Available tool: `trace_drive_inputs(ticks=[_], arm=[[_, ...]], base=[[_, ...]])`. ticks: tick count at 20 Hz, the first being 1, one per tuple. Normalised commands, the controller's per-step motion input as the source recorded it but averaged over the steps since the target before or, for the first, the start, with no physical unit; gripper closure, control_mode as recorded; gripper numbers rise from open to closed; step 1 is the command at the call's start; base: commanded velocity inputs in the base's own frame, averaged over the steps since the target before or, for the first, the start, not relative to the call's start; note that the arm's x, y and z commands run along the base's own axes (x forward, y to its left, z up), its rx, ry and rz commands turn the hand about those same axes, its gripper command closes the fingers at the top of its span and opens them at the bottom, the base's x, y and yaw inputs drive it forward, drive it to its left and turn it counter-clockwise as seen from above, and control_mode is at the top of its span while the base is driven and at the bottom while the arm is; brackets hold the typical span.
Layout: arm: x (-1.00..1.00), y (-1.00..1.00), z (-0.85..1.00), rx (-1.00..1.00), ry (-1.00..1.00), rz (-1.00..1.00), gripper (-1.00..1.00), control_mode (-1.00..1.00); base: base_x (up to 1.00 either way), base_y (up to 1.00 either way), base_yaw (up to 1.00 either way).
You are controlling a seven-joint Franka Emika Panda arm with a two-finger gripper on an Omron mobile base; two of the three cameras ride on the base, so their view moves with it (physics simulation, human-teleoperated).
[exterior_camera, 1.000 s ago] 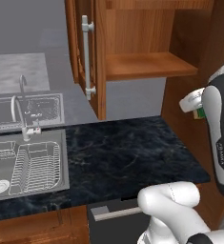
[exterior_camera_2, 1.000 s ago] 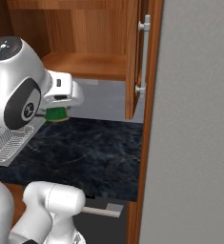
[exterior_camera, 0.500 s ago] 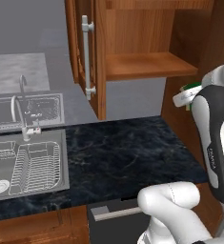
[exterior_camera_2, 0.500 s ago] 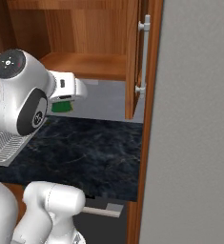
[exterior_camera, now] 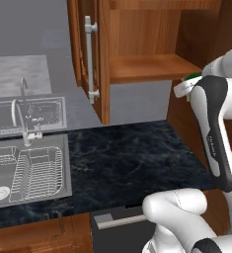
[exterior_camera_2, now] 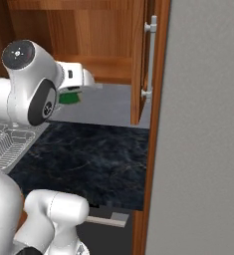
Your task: Pick up the sponge and bar soap from the sink, and place them back in the cabinet, and close the cabinet doors.
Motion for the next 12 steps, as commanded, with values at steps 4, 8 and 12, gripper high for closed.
trace_drive_inputs(ticks=[4, 8, 12], arm=[[0.42, 0.0, 0.13, 0.01, 0.0, 0.0, 1.0, -1.0], [0.37, 0.0, 0.01, 0.0, -0.05, 0.0, 1.0, -1.0], [0.3, 0.0, 0.0, 0.0, -0.09, 0.0, 1.0, -1.0]], base=[[0.0, 0.0, 0.0], [0.0, 0.0, 0.0], [0.0, 0.0, 0.0]])
